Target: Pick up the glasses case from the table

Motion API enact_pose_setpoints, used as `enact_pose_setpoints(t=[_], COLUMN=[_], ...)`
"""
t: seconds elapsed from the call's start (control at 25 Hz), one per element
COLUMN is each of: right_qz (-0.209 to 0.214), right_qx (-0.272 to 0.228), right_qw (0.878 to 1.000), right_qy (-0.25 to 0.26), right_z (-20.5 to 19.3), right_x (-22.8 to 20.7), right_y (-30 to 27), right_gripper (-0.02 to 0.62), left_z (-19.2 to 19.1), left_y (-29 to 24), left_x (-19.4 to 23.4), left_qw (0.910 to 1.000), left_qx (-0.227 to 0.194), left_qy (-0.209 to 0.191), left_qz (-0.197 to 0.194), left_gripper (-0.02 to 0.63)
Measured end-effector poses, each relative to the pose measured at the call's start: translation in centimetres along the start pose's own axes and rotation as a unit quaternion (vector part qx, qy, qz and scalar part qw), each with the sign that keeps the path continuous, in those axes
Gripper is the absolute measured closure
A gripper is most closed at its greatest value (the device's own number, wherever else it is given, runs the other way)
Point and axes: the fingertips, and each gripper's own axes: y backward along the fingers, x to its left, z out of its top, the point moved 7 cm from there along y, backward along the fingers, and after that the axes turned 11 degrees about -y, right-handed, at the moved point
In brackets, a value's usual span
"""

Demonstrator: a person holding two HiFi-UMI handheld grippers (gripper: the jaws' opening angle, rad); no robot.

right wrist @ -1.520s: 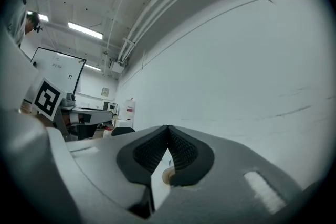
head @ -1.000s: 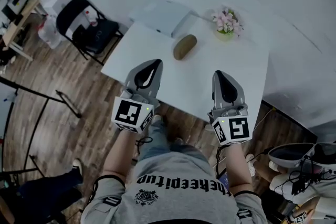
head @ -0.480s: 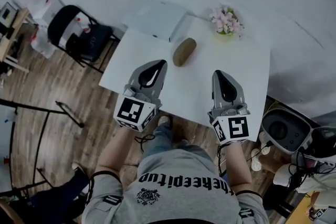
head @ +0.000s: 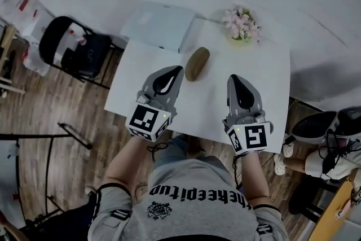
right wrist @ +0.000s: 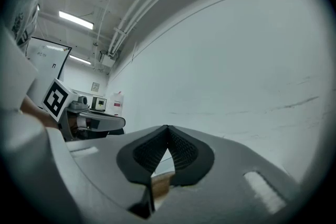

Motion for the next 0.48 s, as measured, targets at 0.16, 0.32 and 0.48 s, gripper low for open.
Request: enact_pose_setpoints(t=[0.16,0.32,0.48], right_qz=[-0.016,-0.028,-0.038], right_qx=[-0.002,-0.004,-0.013], right_qw=[1.0,1.0,0.999], right_qy=[0.001,0.004,0.005], right_z=[-0.6,-0.9,-0.9], right_x=[0.1,0.0,0.1], right_y=[-1.5,-2.5,-3.2], right_gripper=[0.592,0.592,0.592], left_z=[-0.8,-1.2,-1.7], left_y=[-1.1,-2.3,-3.2], left_x=[1.4,2.7,3.6], left_qw=[0.9998,0.9992,0.998], left_qx=[0.002,0.001,-0.006], left_qy=[0.002,0.0,0.004], left_qz=[-0.02,-0.041,-0.063], left_gripper=[0.588,0.588,0.588])
